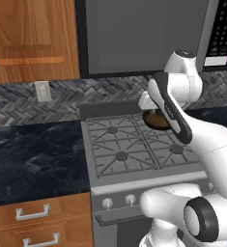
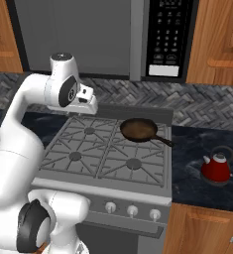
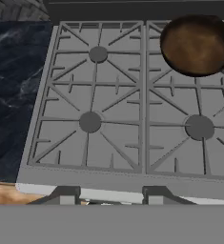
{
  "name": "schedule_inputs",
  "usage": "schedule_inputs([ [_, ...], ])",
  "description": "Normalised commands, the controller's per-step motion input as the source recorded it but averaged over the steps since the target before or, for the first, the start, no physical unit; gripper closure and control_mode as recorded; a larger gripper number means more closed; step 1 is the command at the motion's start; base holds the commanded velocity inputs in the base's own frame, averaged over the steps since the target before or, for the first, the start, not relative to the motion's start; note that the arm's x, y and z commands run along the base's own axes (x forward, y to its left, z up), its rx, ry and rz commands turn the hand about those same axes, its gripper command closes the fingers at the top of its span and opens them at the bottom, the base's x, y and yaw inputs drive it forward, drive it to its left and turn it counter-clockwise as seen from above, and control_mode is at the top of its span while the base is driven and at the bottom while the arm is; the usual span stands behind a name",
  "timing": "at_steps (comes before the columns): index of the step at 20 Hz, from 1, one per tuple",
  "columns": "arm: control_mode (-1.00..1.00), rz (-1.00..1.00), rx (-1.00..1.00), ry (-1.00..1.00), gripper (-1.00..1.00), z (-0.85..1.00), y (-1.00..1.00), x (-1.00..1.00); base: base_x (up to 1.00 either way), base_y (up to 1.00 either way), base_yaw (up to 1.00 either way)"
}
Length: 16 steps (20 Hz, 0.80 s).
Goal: Pick the kettle from the counter and place it on a stove burner. Then turn the burner on.
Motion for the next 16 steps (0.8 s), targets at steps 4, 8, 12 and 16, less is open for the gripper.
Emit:
schedule_inputs([
  [4, -1.00, -0.01, 0.00, 0.00, -1.00, -0.01, -0.16, -0.18, 0.00, 0.00, 0.00],
  [8, -1.00, -0.03, 0.00, 0.00, -1.00, -0.08, -0.37, -0.24, 0.00, 0.00, 0.00],
  [12, -1.00, -0.06, 0.00, 0.00, -1.00, -0.11, -0.46, -0.22, 0.00, 0.00, 0.00],
  [16, -1.00, -0.07, 0.00, -0.02, -1.00, -0.09, -0.42, -0.14, 0.00, 0.00, 0.00],
])
